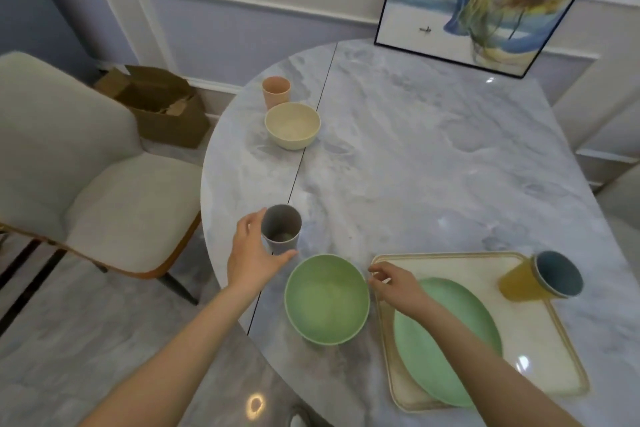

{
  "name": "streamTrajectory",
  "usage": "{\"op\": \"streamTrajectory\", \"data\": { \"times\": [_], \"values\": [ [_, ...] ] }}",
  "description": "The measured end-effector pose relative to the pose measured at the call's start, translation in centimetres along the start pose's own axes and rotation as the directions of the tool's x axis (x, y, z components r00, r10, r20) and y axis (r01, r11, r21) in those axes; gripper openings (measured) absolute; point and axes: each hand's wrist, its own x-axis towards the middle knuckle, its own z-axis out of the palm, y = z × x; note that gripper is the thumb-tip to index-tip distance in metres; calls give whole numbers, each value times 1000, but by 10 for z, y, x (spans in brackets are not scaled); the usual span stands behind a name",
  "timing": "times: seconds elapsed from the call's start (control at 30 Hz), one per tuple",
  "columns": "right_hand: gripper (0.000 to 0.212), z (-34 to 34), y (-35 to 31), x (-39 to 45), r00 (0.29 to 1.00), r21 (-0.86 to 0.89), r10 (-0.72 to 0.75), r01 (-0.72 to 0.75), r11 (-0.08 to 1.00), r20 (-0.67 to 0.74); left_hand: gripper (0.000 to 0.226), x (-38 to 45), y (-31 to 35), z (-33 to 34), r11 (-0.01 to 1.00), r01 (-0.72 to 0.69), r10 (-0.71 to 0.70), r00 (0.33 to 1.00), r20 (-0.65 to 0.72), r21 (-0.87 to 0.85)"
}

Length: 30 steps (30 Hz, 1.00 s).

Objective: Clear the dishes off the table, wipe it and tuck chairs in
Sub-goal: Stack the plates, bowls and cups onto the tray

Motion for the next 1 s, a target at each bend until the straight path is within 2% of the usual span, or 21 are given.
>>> {"op": "streamTrajectory", "data": {
  "times": [0.1, 0.23, 0.3, 0.43, 0.53, 0.63, 0.77, 1.0],
  "values": [
    [26, 12, 2, -1, 1000, -29, -23, 23, 999, 22, 97, 8, 2, 5, 1000, -15, 15, 1000, 16, -6],
    [12, 18, 1, -4, 998, -45, -57, 58, 997, 29, 95, 16, 5, 10, 999, -21, 22, 999, 24, -34],
    [24, 18, 0, -5, 997, -44, -58, 60, 997, 40, 96, 19, 6, 12, 999, -6, 7, 1000, 15, -52],
    [29, 10, 1, -10, 999, -49, -43, 44, 998, 23, 100, 19, 13, 13, 994, 61, -64, 998, -25, -92],
    [30, -6, 7, -16, 1000, -15, -12, 11, 1000, -27, 94, 17, 19, 11, 995, 51, -55, 998, -38, -91],
    [24, -31, 19, -23, 997, 110, 34, -27, 994, -67, 86, 15, 33, 11, 992, 18, -23, 999, -40, -128],
    [26, -69, 40, -43, 984, 137, 72, -50, 989, -164, 84, 7, 62, 19, 986, -8, 3, 999, -34, -168],
    [26, -108, 98, -87, 966, 172, 170, -138, 975, -193, 81, -14, 107, 46, 986, -74, 77, 997, 16, -150]
  ]
}}
